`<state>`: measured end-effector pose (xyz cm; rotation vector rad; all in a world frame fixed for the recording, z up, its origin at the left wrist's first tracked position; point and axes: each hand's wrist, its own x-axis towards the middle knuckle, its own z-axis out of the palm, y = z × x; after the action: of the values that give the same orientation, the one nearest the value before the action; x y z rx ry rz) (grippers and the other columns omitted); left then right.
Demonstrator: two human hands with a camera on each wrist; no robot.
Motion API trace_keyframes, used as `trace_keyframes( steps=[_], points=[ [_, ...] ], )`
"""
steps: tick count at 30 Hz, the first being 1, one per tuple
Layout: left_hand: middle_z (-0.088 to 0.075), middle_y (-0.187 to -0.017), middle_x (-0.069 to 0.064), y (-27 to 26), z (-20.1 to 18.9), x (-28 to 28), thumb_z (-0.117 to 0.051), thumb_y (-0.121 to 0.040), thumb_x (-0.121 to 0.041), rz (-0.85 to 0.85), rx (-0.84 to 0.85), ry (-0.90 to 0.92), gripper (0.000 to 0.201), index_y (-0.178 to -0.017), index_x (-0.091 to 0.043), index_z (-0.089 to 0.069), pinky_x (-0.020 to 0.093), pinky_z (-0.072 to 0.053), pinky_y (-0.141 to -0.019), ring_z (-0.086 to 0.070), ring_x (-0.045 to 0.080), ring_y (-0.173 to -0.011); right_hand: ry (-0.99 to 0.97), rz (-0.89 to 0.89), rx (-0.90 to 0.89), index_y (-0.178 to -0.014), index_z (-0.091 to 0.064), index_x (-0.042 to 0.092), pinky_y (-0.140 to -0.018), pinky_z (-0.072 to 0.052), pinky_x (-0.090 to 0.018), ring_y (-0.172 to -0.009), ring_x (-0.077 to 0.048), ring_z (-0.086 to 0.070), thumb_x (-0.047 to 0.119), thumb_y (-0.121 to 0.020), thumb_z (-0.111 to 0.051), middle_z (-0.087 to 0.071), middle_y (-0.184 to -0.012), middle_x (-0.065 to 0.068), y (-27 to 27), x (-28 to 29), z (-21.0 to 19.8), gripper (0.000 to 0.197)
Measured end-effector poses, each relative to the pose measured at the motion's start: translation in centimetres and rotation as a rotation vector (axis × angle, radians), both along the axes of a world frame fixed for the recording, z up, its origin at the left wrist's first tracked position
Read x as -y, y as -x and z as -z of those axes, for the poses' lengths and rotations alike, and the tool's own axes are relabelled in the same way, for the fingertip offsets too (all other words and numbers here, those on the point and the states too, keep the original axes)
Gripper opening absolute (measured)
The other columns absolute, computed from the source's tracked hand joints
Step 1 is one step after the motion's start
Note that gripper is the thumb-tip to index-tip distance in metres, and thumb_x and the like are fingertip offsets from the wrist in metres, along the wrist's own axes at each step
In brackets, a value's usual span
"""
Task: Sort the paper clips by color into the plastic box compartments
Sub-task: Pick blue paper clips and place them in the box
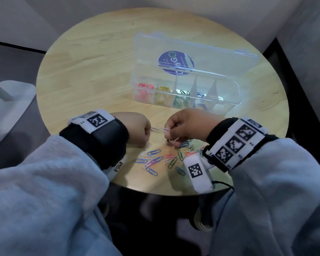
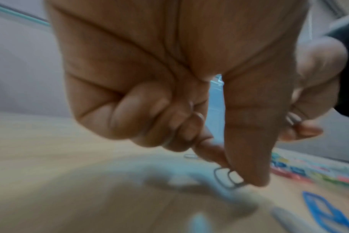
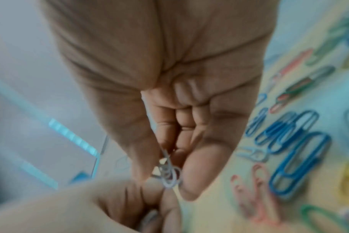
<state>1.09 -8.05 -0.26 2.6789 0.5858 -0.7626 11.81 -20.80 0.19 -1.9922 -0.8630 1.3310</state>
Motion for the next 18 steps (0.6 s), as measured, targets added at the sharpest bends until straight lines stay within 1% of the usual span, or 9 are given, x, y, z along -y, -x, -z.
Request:
trace_keyframes(
  steps=[2, 5, 7, 9, 11, 13, 14, 16, 18],
  points=[
    [-0.054, -0.067, -0.007, 0.3, -0.3, -0.8, -0.062, -0.079, -0.023, -0.055, 0.016, 0.095, 0.012, -0.069, -0.021, -0.056, 0.022, -0.032, -0.055, -0.047, 0.013, -0.063, -0.092, 0.153, -0.322, -0.072, -0.053, 0.007, -0.051, -0.055, -0.018, -0.049, -0.013, -0.063, -0.007, -0.088, -0.053, -0.062, -0.059, -0.005, -0.4, 0.3, -0.1, 0.022],
    [-0.057, -0.069, 0.004, 0.5, -0.9, -2.1, -0.066, -0.075, -0.015, -0.268, 0.086, 0.496, 0.016, -0.064, -0.018, -0.054, 0.022, -0.040, -0.057, -0.048, 0.015, -0.059, -0.233, 0.284, -0.583, -0.069, -0.051, 0.008, -0.047, -0.053, -0.016, -0.050, -0.011, -0.062, -0.011, -0.081, -0.053, -0.060, -0.055, -0.003, -0.7, 0.4, -0.5, 0.023],
    [-0.054, -0.063, 0.006, 0.6, -1.4, -2.6, -0.062, -0.073, -0.004, -0.432, 0.209, 0.700, 0.023, -0.057, -0.014, -0.049, 0.015, -0.041, -0.046, -0.049, 0.010, -0.048, -0.317, 0.356, -0.699, -0.061, -0.055, 0.011, -0.044, -0.051, -0.016, -0.049, -0.011, -0.060, -0.006, -0.071, -0.051, -0.057, -0.057, -0.003, -0.8, 0.3, -0.7, 0.020],
    [-0.053, -0.056, 0.004, 0.8, -2.0, -3.1, -0.057, -0.063, 0.001, -0.551, 0.295, 0.829, 0.027, -0.047, -0.016, -0.045, 0.012, -0.036, -0.037, -0.049, 0.007, -0.040, -0.346, 0.383, -0.793, -0.057, -0.057, 0.012, -0.044, -0.050, -0.016, -0.049, -0.012, -0.059, -0.004, -0.065, -0.046, -0.056, -0.059, -0.004, -0.8, 0.2, -0.6, 0.021],
    [-0.053, -0.053, 0.004, 1.0, -2.4, -3.4, -0.049, -0.055, -0.001, -0.614, 0.327, 0.915, 0.024, -0.041, -0.018, -0.041, 0.012, -0.034, -0.035, -0.047, 0.009, -0.039, -0.357, 0.357, -0.863, -0.059, -0.059, 0.010, -0.045, -0.050, -0.017, -0.050, -0.015, -0.060, -0.011, -0.054, -0.054, -0.058, -0.061, -0.006, -0.9, 0.2, -0.4, 0.022],
    [-0.051, -0.053, 0.004, 1.1, -2.5, -3.5, -0.046, -0.055, -0.001, -0.642, 0.339, 0.944, 0.024, -0.040, -0.019, -0.040, 0.012, -0.030, -0.034, -0.043, 0.010, -0.038, -0.375, 0.309, -0.916, -0.063, -0.063, 0.008, -0.046, -0.051, -0.018, -0.052, -0.016, -0.061, -0.002, -0.039, -0.070, -0.060, -0.063, -0.008, -0.9, 0.2, -0.1, 0.026],
    [-0.050, -0.053, 0.005, 1.1, -2.4, -3.5, -0.046, -0.057, -0.001, -0.653, 0.338, 0.946, 0.024, -0.043, -0.019, -0.041, 0.012, -0.028, -0.034, -0.041, 0.010, -0.038, -0.369, 0.306, -0.917, -0.065, -0.065, 0.007, -0.047, -0.051, -0.018, -0.053, -0.016, -0.061, 0.003, -0.038, -0.071, -0.061, -0.064, -0.009, -0.9, 0.2, -0.1, 0.028],
    [-0.047, -0.055, 0.004, 1.0, -2.1, -3.3, -0.044, -0.071, 0.003, -0.676, 0.332, 0.942, 0.026, -0.055, -0.017, -0.042, 0.011, -0.026, -0.034, -0.039, 0.009, -0.037, -0.321, 0.337, -0.857, -0.071, -0.064, 0.006, -0.046, -0.049, -0.017, -0.051, -0.014, -0.059, 0.003, -0.046, -0.065, -0.061, -0.064, -0.008, -0.8, 0.0, -0.2, 0.025],
    [-0.045, -0.054, 0.002, 0.9, -1.9, -3.2, -0.036, -0.082, 0.003, -0.716, 0.327, 0.935, 0.028, -0.065, -0.017, -0.047, 0.009, -0.025, -0.034, -0.038, 0.007, -0.037, -0.244, 0.367, -0.737, -0.075, -0.060, 0.006, -0.043, -0.046, -0.015, -0.048, -0.011, -0.055, 0.005, -0.066, -0.054, -0.057, -0.063, -0.006, -0.4, -0.1, -0.6, 0.011]
  ],
)
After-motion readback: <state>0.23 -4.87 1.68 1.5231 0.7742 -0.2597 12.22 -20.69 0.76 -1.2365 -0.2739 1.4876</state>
